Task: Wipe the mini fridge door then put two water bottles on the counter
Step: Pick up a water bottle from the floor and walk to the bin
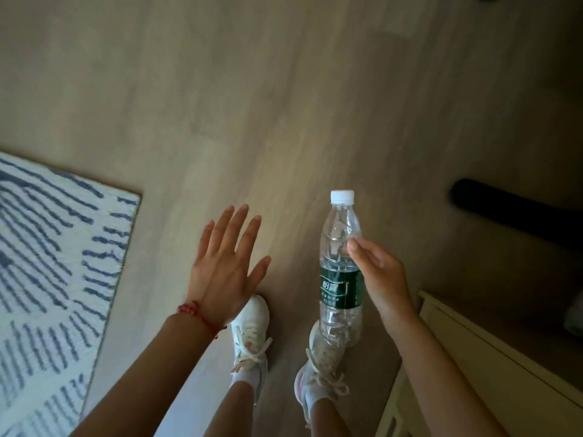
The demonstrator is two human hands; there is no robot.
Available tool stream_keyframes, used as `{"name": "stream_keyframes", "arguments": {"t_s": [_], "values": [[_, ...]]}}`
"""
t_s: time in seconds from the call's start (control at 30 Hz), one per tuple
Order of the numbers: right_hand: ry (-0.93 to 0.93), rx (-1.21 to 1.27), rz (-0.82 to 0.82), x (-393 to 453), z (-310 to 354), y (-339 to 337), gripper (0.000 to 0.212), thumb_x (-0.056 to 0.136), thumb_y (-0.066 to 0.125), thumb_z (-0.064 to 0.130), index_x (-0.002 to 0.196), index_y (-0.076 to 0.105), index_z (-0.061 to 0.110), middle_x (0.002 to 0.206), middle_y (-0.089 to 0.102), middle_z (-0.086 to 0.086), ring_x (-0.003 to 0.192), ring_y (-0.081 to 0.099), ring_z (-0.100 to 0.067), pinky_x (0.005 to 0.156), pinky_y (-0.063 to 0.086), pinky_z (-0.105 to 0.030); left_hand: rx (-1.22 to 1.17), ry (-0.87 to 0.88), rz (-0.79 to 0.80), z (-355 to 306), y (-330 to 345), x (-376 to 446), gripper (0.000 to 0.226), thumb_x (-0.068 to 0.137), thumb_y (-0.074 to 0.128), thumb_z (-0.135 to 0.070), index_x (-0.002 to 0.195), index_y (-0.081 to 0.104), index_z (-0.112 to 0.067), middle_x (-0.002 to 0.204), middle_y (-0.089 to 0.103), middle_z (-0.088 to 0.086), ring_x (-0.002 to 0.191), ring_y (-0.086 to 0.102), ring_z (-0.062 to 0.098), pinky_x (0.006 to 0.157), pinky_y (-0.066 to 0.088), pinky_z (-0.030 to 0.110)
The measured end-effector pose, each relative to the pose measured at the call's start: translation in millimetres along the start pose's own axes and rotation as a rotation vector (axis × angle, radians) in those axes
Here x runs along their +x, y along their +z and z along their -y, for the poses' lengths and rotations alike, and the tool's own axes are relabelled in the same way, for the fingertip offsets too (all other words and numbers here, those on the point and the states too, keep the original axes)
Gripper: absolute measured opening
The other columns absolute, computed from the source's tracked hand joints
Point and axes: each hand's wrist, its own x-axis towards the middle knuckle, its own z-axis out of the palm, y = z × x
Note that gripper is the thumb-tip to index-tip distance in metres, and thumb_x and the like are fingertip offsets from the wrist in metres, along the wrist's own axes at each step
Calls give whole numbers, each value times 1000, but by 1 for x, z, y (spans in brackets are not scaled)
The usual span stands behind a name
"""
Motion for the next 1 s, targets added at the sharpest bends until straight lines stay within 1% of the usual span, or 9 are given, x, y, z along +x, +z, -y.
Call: {"name": "stream_keyframes", "arguments": {"t_s": [0.13,0.33,0.43,0.57,0.7,0.77,0.83,0.9,1.0], "values": [[-40,21,-59,-53,75,-13,35,84,60,32,113,63,13,108,68,-1,93,60,2,73,47,-6,-3,-20,-51,-6,-75,-19,58,91,25,-48,135,34,-12,140,43,19,131,23,30,103,19,55],[-128,-10,-71,-132,183,-20,49,81,57,43,116,63,10,109,68,-2,91,59,3,59,44,0,-33,-107,-179,-7,-193,-56,58,90,29,-47,135,33,-12,141,42,17,132,23,29,105,26,53],[-173,-35,-27,-177,229,-11,56,75,57,49,116,63,12,108,68,-1,91,58,3,65,42,-12,-37,-153,-221,-5,-247,-80,58,91,28,-48,136,32,-13,142,41,16,133,26,29,109,25,48],[-224,-58,27,-230,275,9,48,81,56,43,118,60,14,111,66,-3,93,59,-6,69,40,-15,4,-200,-271,4,-309,-111,58,91,26,-49,135,33,-13,139,45,15,131,33,31,103,26,54],[-266,-70,96,-274,311,38,68,66,56,55,120,59,14,117,65,-4,109,58,-16,89,44,-28,-7,-250,-319,19,-351,-146,57,93,20,-50,135,34,-13,139,46,14,131,27,27,104,29,53],[-298,-85,133,-292,327,52,69,66,57,54,121,59,12,117,65,-5,109,58,-16,86,46,-24,-4,-286,-328,25,-365,-164,58,94,18,-51,134,36,-13,138,47,14,131,27,26,109,27,47],[-323,-101,182,-307,343,66,60,72,59,47,118,61,8,114,66,-7,102,60,-14,70,46,-10,-10,-331,-336,30,-376,-180,58,94,18,-51,133,37,-13,138,46,14,132,26,27,110,20,44],[-356,-139,234,-318,357,78,63,68,60,50,113,64,6,109,69,-7,97,63,-10,60,44,-2,-23,-382,-354,32,-388,-195,58,94,18,-51,133,37,-13,139,45,14,132,26,27,108,19,43],[-406,-204,314,-331,377,94,68,61,58,57,109,66,8,107,70,-4,98,63,-9,63,45,-6,-52,-487,-390,31,-403,-215,58,94,18,-51,135,34,-13,140,44,15,133,24,27,107,20,43]]}}
